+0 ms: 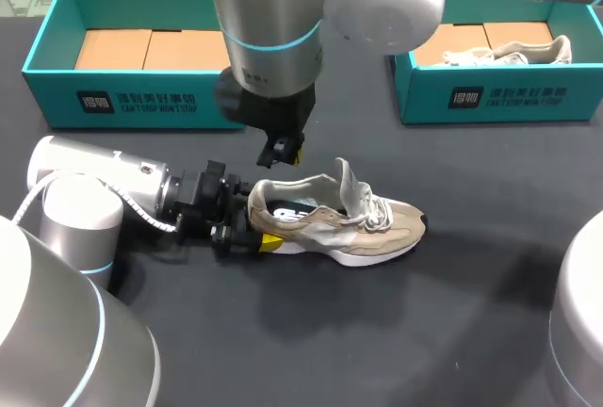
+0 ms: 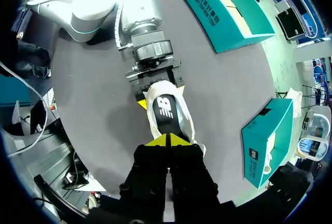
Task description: Take the shoe out of the shoebox, open the shoe tongue, remove and reinsert the insole, then place the shoe into the shoebox
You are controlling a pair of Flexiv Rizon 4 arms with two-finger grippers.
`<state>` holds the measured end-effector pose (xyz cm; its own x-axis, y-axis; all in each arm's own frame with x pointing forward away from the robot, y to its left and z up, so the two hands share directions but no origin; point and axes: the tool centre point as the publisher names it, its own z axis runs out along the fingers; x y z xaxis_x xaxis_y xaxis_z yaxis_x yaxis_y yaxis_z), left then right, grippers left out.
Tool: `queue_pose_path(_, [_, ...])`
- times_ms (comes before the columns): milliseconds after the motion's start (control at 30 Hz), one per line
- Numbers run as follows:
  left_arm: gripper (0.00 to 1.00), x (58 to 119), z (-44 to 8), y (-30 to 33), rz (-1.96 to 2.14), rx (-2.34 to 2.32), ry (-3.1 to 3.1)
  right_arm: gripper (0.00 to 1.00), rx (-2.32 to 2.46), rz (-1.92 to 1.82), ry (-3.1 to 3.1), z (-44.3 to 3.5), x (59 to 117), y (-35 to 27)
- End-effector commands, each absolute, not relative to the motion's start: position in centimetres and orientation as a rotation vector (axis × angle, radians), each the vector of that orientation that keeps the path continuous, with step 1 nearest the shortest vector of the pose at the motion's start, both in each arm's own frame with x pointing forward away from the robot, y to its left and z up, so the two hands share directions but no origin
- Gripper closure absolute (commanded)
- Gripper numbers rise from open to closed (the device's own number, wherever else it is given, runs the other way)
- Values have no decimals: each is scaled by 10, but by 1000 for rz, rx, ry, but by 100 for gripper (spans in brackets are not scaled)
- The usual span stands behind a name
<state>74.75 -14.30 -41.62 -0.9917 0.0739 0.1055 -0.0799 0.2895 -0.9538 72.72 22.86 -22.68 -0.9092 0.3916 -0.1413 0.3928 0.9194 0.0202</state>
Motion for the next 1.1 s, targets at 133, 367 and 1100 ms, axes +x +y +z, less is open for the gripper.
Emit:
queue_pose_path(133, [100,748,-418,-144,1798,6,-2417,100,603,1,2938,-227,727,224])
queue_pose_path(367, [100,748,-418,-144,1798,6,-2417,100,519,74,3002,-268,743,222])
queue_pose_path(1100, [100,748,-418,-144,1798,6,-2417,100,421,155,3108,-338,742,232])
